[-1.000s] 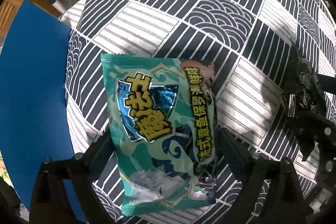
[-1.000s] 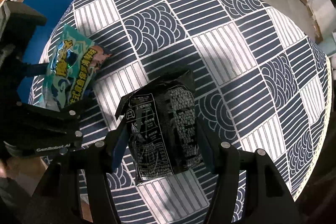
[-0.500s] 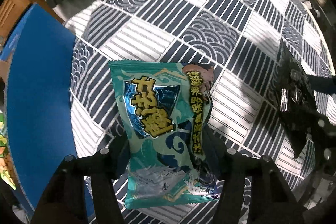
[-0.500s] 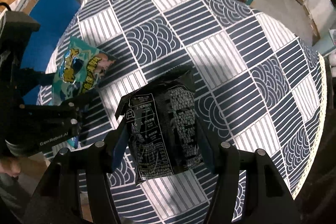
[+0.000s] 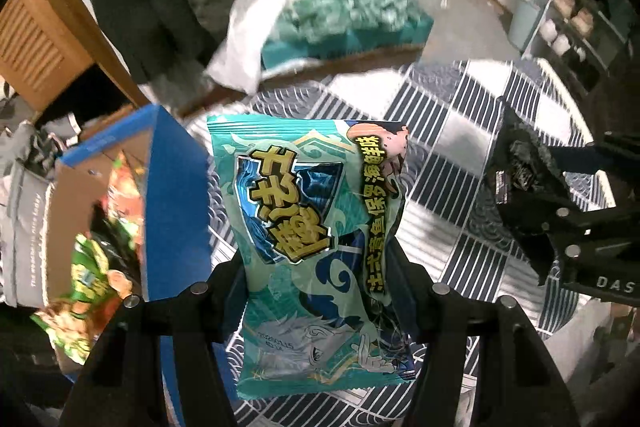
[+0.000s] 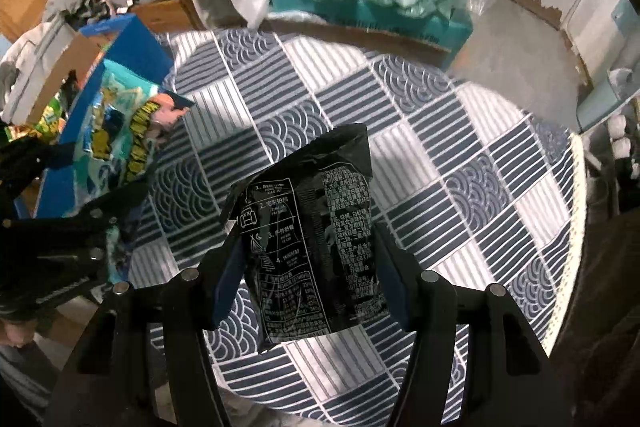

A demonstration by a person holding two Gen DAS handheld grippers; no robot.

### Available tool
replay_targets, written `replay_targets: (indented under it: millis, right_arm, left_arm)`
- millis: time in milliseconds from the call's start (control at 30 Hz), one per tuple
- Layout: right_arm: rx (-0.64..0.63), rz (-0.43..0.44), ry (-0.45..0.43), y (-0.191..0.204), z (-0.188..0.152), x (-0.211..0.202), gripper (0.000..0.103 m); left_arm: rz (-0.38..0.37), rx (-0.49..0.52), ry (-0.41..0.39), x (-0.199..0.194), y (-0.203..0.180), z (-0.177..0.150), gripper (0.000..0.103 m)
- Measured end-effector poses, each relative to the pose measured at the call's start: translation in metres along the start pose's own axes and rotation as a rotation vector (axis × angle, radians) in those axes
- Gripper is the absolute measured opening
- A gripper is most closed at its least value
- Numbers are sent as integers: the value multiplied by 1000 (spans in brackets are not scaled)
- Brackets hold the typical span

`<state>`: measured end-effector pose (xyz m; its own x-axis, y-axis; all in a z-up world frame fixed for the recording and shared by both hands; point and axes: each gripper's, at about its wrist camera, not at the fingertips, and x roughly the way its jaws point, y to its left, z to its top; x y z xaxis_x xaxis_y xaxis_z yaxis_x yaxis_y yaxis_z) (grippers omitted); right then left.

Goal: Organize snacks
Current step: 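Carry teal packet with left gripper while right gripper carries black bag into box, release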

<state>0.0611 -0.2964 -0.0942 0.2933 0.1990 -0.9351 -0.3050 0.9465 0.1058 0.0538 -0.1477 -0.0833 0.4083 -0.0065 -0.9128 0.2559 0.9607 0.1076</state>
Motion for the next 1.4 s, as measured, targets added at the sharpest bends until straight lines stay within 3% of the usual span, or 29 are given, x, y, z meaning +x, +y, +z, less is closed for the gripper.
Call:
replay_targets:
  millis: [600, 1400]
  right_arm:
    - [-61, 23, -141, 47, 44, -50, 61]
    - [-262, 108, -127, 186, 95, -35, 61]
  left_arm:
    - [17, 9, -152, -69, 38, -6, 63]
    - [61, -236, -160, -72, 184, -34, 63]
